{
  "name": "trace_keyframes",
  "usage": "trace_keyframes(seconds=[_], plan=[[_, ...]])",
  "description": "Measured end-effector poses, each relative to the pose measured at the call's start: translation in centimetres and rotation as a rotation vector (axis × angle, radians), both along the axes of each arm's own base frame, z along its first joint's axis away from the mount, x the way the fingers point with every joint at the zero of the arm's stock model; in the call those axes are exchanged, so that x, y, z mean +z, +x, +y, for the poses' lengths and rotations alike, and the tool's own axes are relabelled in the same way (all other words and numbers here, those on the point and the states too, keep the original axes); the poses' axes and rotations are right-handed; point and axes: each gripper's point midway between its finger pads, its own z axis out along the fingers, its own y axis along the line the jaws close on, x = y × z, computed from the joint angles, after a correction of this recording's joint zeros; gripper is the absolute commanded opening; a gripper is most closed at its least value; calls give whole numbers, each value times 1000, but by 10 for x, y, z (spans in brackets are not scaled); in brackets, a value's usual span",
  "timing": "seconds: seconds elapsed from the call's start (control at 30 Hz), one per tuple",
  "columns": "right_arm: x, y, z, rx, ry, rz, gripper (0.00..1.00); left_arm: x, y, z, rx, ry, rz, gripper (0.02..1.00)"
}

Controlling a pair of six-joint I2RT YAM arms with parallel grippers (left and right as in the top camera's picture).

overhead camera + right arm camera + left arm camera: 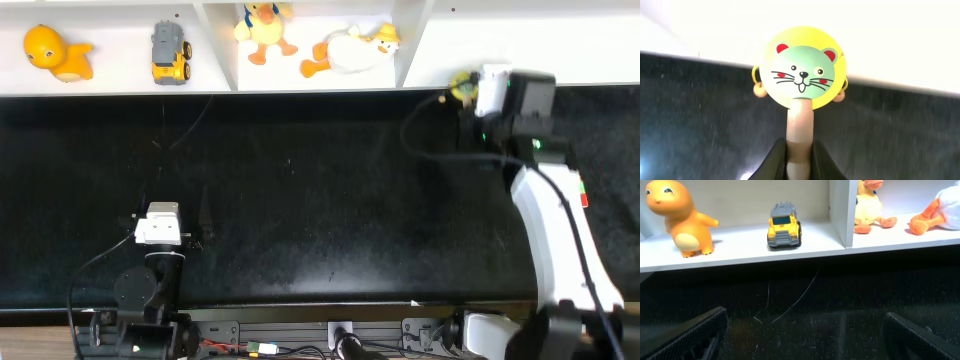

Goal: Store Toys

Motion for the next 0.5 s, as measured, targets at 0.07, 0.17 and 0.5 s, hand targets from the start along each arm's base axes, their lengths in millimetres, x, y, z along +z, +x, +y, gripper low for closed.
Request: trace_keyframes(seconds=[0.07,0.17,0.5], plan=[[0,16,5,26,-12,1,42,0,0,0,0,0,0,998],[-5,38,12,60,-29,1,42,0,0,0,0,0,0,996],[-21,98,23,101,-48,-28,60,0,0,0,0,0,0,998]])
